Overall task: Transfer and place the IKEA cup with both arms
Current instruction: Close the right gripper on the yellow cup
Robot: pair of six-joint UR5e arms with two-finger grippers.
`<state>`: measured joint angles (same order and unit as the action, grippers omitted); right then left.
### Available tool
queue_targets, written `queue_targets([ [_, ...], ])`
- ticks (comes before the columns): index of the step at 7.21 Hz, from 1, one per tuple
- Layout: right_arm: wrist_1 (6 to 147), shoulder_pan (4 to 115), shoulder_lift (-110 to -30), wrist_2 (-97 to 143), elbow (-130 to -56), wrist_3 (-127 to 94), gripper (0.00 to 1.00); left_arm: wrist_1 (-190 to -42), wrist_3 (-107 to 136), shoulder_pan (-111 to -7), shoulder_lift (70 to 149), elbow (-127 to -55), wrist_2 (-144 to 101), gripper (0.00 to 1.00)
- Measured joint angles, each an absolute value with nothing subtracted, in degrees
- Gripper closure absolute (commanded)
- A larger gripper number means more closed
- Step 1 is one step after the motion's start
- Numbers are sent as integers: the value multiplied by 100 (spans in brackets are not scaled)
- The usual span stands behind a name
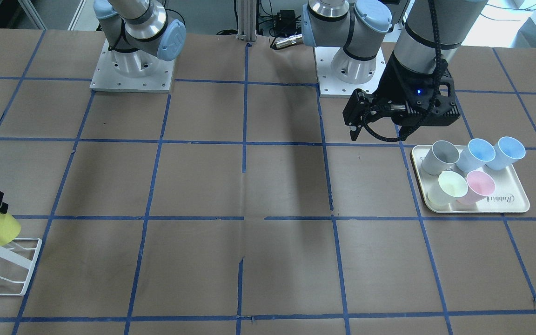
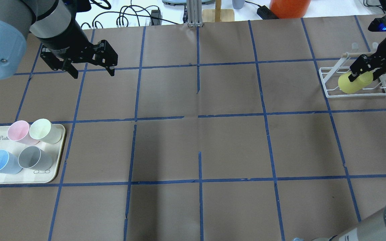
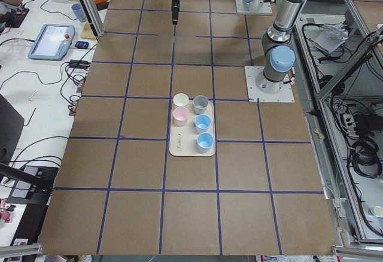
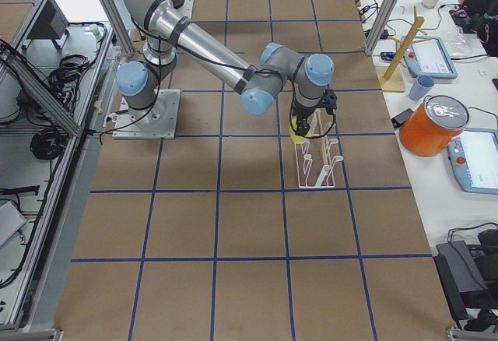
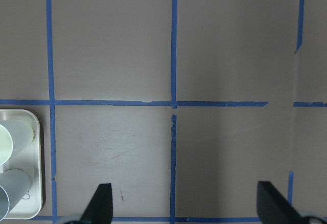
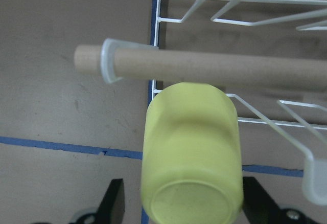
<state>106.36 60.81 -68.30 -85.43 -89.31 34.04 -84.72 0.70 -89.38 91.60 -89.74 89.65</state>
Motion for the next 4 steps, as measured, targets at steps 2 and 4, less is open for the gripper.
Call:
queue_targets([
  [2,10639,6082,-6804,-8561,-8964,3408,39,-8473,70,-8938,9158,-8974,8965,0],
  [4,10608,6082,-6808,-8560,-8947,3402,86,-8473,70,-8938,9158,-8974,8965,0],
])
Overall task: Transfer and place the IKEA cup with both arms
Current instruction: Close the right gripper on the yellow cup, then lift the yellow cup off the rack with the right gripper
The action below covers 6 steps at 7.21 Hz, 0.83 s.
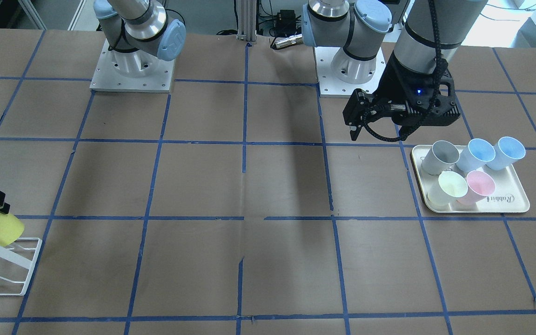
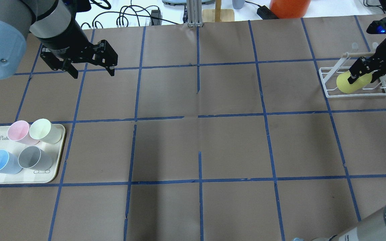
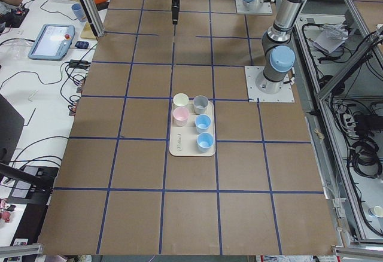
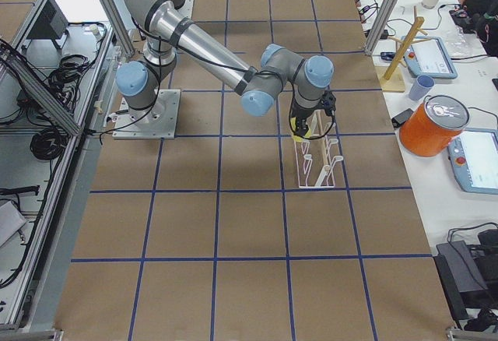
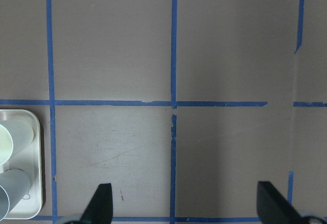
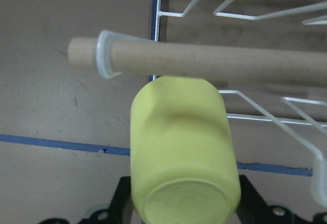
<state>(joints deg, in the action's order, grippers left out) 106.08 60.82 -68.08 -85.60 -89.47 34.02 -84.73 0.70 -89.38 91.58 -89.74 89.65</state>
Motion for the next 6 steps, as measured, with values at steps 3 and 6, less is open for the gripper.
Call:
queue_targets([
  [3,10450,6090,-6882,-8559,-8887,3401,89,-8473,70,-8938,9166,-8974,8965,0],
  [6,9406,6085,-7175,-8601,-8450,3401,89,-8473,70,-8938,9165,-8973,8965,0],
])
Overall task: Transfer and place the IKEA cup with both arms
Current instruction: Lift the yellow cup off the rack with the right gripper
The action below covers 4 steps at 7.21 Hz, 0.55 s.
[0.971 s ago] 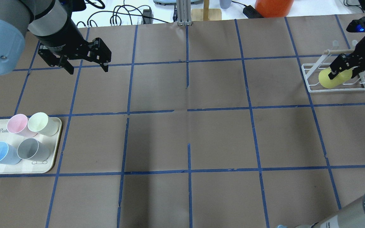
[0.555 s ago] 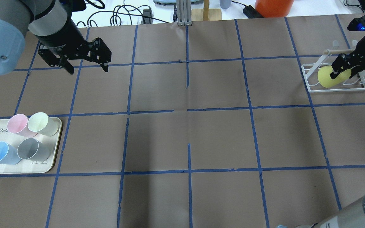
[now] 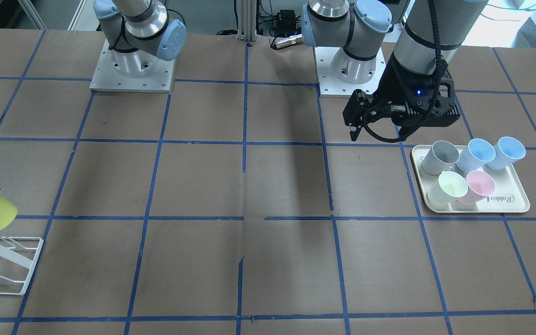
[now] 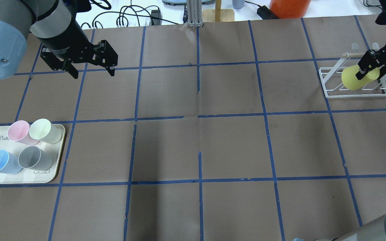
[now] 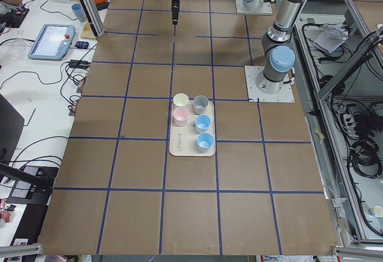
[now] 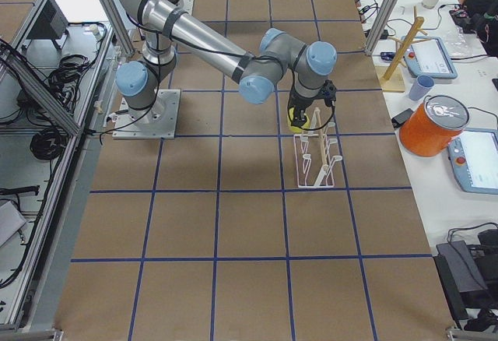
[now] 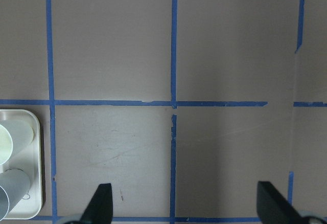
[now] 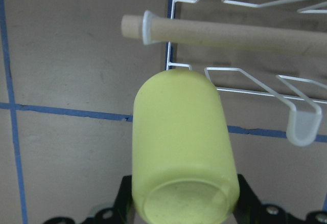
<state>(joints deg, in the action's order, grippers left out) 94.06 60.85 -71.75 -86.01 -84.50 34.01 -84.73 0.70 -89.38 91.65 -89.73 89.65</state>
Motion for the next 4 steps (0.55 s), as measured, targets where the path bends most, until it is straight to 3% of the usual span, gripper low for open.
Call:
queue_targets([
  [4,8143,6090,-7827,-8535,-8134,3412,88,-8464,70,-8937,9167,-8963,8957,0],
])
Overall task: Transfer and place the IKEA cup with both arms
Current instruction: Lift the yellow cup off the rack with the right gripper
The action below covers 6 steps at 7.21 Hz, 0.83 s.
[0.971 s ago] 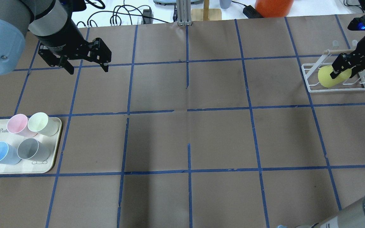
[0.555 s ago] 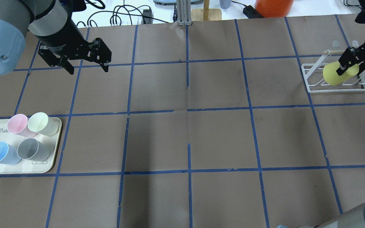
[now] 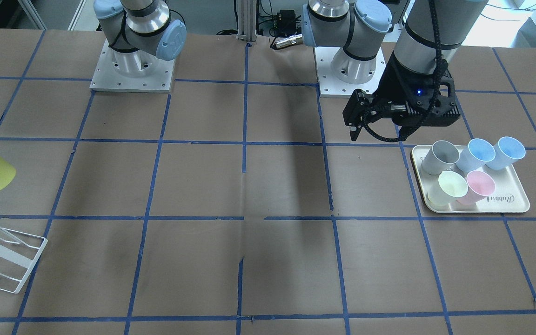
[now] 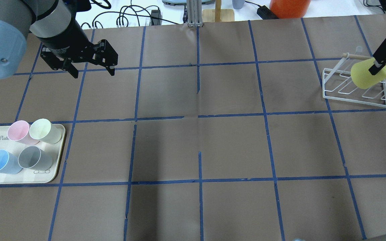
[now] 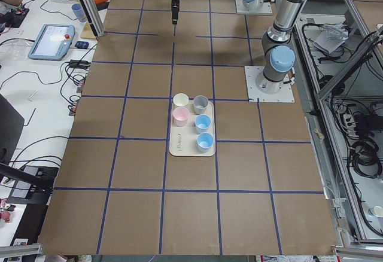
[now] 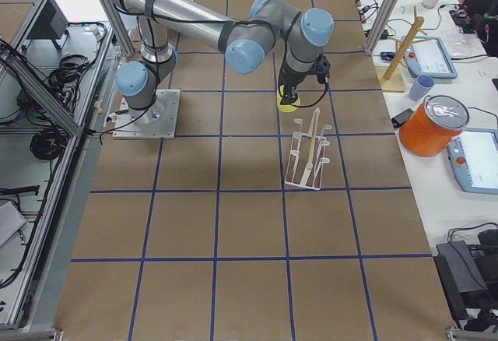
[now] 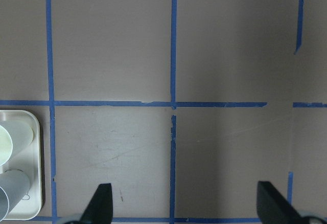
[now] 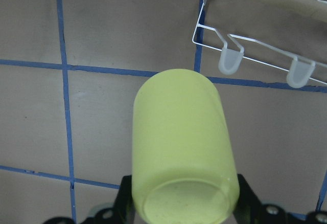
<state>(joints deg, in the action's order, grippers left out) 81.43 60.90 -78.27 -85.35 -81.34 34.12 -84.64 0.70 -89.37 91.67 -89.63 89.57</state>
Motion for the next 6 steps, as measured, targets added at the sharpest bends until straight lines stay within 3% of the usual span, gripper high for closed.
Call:
queue_targets([
  [3,7922,6337,-8006,-7917,-8122,3417,89,-8470,70,-8739,9100,-8882,8194,0],
  [6,7904,6989,-8018,-6353,-8140,3410,89,-8472,83,-8048,9059,-8952,5667,0],
])
